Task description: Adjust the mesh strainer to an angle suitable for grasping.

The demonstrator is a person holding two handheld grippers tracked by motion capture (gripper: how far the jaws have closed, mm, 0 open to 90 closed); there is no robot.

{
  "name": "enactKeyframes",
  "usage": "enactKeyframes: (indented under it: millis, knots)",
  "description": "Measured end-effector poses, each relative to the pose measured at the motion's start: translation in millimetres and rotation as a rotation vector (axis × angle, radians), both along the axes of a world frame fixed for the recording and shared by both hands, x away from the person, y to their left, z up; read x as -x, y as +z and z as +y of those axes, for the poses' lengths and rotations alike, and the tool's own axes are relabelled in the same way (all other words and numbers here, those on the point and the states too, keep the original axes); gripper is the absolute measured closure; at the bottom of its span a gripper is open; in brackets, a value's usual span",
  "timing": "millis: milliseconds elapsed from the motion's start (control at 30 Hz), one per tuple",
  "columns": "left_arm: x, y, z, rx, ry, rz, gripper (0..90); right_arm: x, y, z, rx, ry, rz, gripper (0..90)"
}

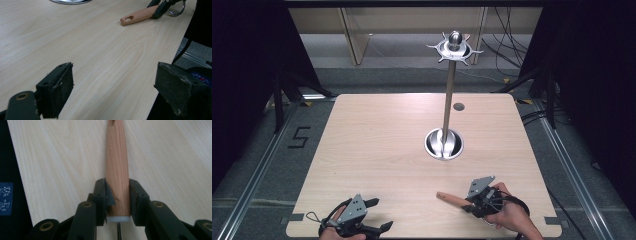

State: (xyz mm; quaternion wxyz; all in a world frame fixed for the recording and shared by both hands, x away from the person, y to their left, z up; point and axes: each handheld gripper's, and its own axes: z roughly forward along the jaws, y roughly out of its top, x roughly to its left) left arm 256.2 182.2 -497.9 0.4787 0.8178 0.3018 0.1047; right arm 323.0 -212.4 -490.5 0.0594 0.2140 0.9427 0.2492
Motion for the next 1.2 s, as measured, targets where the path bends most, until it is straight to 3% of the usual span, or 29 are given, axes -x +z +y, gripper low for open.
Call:
enactKeyframes:
  millis: [200,233,300,367,433,500,600,633,700,733,767,800,833,867,900,1033,1200]
  knots:
    - [0.1,-0.3,-0.2,0.002,0.003,0.001,14.7,-5.9,0.2,8.1,0.020,0.043,-0.013,71.4]
    - [0.1,-0.3,-0.2,0.000,0.001,0.000,14.7,-4.1,1.2,9.4,0.031,0.013,-0.007,71.4]
    - [-1.3,-0.2,0.8,-0.016,-0.018,-0.017,14.7,-4.6,1.1,10.8,0.036,0.025,-0.023,71.5]
    - [0.1,-0.5,-0.1,0.000,0.005,0.001,14.7,-3.3,1.9,10.8,0.040,-0.009,-0.024,71.5]
    - [0.1,-0.3,0.1,-0.001,0.002,-0.001,14.7,-5.1,2.8,9.5,0.026,0.022,-0.047,71.5]
    - [-0.3,-0.3,-0.3,0.009,0.002,0.000,14.7,-2.5,6.6,7.3,0.017,-0.043,-0.066,71.5]
    - [-2.1,0.0,0.5,-0.010,-0.013,-0.017,14.7,-3.9,8.3,6.0,0.015,-0.015,-0.071,71.5]
    - [-3.0,0.1,1.5,-0.032,-0.017,-0.023,14.7,-3.2,9.0,4.5,-0.009,-0.016,-0.077,71.5]
    - [-1.9,-1.3,-0.9,0.006,-0.004,-0.012,14.7,-2.8,9.7,4.1,-0.012,-0.025,-0.078,71.5]
    - [-1.9,-0.6,-0.5,0.002,-0.005,-0.011,14.7,-3.2,10.4,2.9,-0.022,-0.033,-0.089,71.6]
    - [-3.1,0.4,1.8,-0.031,-0.017,-0.024,14.7,-2.3,11.9,1.8,-0.025,-0.045,-0.083,71.6]
    - [-1.8,0.1,0.0,0.006,-0.007,-0.009,14.7,-2.6,13.1,0.4,-0.031,-0.040,-0.080,71.6]
    - [-2.9,0.9,1.7,-0.014,-0.010,-0.018,14.7,-0.6,14.7,-0.7,-0.040,-0.085,-0.083,71.6]
    - [-2.0,0.3,0.4,0.006,0.010,0.002,14.7,-0.2,16.7,-2.1,-0.049,-0.089,-0.079,71.6]
    - [-3.2,-0.2,0.6,0.001,0.009,-0.006,14.7,0.0,17.8,-3.3,-0.054,-0.099,-0.092,71.6]
    - [-3.6,-0.1,-0.1,0.008,0.005,-0.008,14.7,0.1,21.6,-7.4,-0.098,-0.116,-0.107,71.6]
    - [-3.6,-0.1,1.6,-0.009,-0.001,-0.009,14.7,-1.6,29.3,-14.1,-0.141,-0.093,-0.134,71.7]
